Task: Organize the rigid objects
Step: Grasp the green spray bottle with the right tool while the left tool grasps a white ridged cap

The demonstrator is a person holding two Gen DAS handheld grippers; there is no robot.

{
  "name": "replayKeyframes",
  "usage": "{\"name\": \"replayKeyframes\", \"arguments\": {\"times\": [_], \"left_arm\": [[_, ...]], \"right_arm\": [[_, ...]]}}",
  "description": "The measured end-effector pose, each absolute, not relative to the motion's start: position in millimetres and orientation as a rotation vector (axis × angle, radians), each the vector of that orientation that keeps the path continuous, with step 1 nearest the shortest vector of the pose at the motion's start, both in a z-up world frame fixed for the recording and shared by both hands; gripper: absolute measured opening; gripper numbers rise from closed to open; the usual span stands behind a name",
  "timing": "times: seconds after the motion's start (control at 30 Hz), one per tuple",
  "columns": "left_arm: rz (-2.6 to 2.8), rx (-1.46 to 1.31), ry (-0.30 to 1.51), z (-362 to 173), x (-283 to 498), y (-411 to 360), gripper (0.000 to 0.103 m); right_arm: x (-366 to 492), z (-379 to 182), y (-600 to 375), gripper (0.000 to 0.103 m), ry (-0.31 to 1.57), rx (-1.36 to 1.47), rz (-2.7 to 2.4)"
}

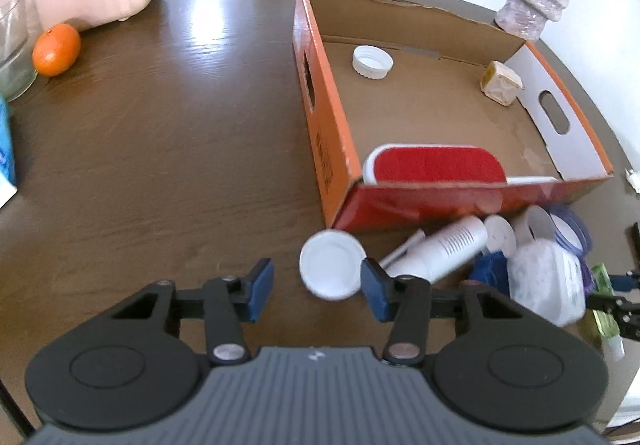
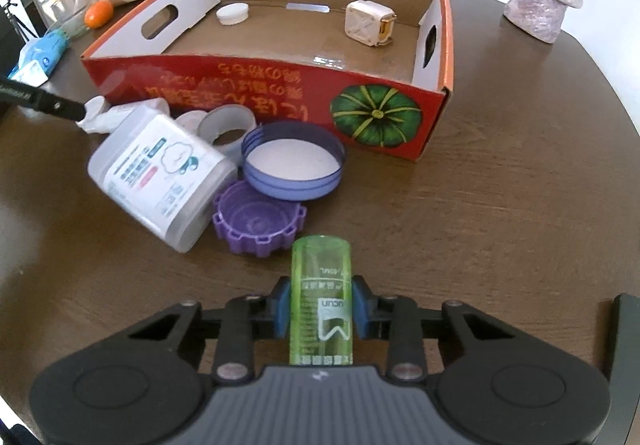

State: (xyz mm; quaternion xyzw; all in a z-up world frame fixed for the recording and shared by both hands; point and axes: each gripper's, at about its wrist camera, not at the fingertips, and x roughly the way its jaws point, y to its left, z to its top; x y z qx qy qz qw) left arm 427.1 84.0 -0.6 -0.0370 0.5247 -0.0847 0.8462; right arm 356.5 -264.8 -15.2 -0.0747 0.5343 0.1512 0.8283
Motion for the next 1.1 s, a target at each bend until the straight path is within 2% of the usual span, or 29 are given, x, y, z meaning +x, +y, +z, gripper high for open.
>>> {"name": "replayKeyframes", "arguments": {"times": [0.27, 0.3, 0.37, 0.5, 0.6, 1.1], "left_arm": [[-0.204, -0.093, 1.126, -11, 447, 76, 0.045], [-0.211, -0.094, 1.124, -11, 448, 74, 0.042], [-0.216, -0.068, 1.123, -11, 448, 70, 0.024], [-0.212, -0.034, 1.155, -10, 444, 68, 0.022], [-0.197, -0.012, 1.176, -6, 439, 71, 0.017], [-0.184, 0.042, 1.116, 39, 371, 87, 0.017]], "right_arm": [[366, -16, -273, 0.030, 1.134, -0.167, 0.320], [367, -16, -273, 0.030, 1.135, -0.168, 0.321], [369, -17, -273, 0.030, 1.135, -0.171, 0.324], [368, -16, -273, 0.030, 1.137, -0.177, 0.328], [367, -16, -274, 0.030, 1.147, -0.173, 0.314], [327, 14, -281, 0.030, 1.079, -0.173, 0.322]]}}
